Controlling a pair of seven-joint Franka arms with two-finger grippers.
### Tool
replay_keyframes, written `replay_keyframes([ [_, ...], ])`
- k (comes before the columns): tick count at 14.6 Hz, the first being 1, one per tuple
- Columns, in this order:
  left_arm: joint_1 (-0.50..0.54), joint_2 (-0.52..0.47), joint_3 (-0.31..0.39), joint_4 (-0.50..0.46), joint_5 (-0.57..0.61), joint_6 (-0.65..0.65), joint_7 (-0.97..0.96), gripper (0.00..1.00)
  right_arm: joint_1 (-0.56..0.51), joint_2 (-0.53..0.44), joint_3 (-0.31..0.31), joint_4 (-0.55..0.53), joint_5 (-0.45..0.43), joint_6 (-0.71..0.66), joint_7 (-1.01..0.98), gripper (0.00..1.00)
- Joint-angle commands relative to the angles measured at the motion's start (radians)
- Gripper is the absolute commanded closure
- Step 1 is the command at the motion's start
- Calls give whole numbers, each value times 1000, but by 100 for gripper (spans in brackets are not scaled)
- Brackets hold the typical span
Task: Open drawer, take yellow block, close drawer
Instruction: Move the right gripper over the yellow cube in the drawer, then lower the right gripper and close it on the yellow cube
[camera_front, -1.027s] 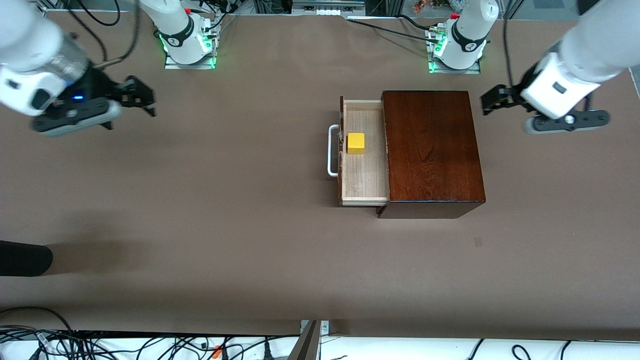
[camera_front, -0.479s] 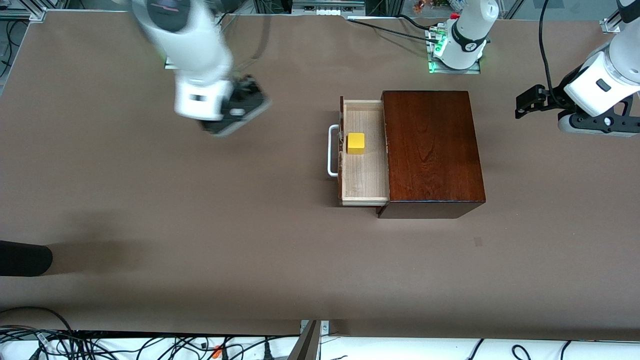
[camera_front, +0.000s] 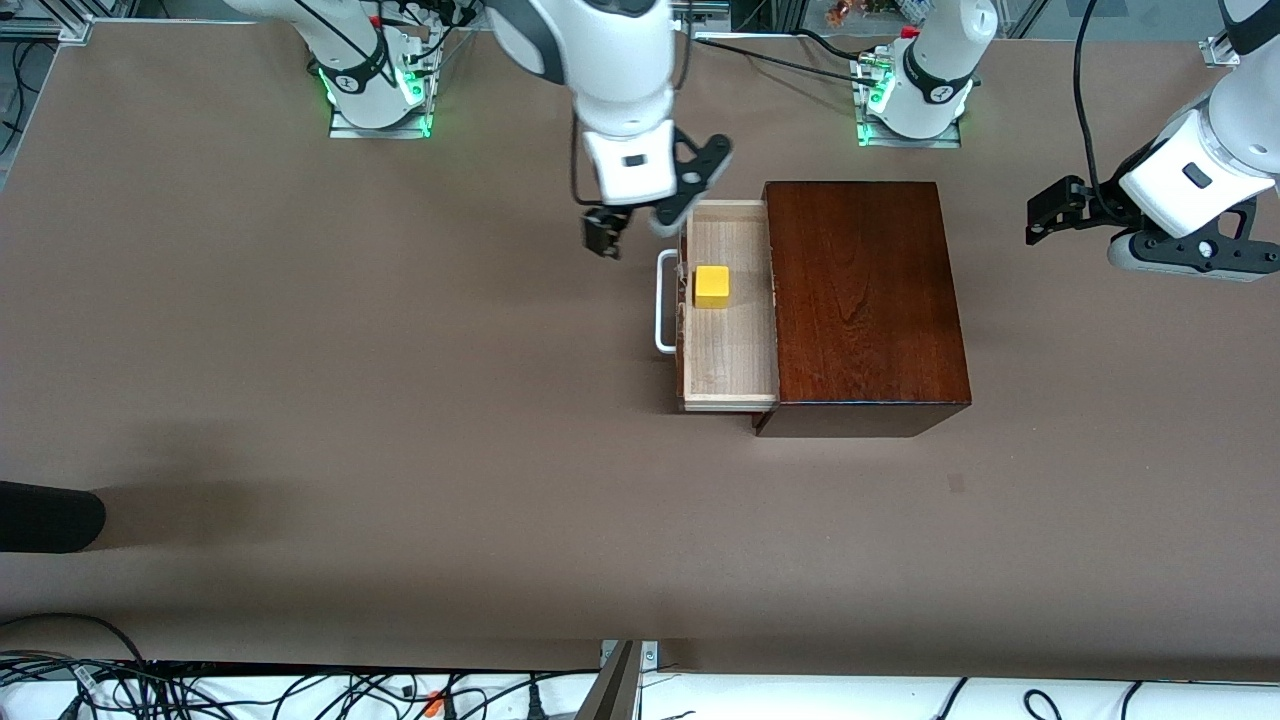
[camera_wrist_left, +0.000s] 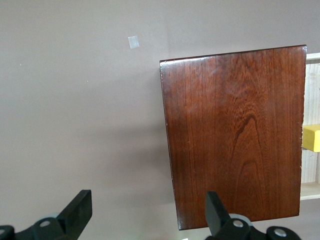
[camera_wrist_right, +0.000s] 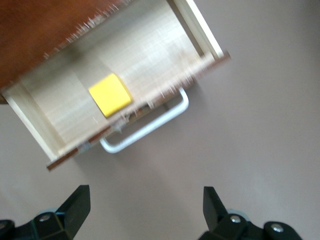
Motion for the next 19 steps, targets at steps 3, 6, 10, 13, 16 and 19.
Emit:
replay_keyframes([
  [3,-2,-23,11,-20,-9,7,23,0,3,147,15,75,13,167,-281,0],
  [6,1,-23,6,-14,23,5,29,0,28,188,15,75,5,202,-343,0],
  [10,2,-26,0,-3,45,-5,32,0,32,220,15,73,4,208,-398,0],
  [13,2,-24,1,6,45,-18,32,0,46,248,15,75,2,218,-397,0],
  [16,2,-24,3,6,44,-21,32,0,54,257,15,75,2,230,-398,0],
  [19,2,-24,4,6,44,-21,32,0,54,267,17,75,4,254,-401,0],
])
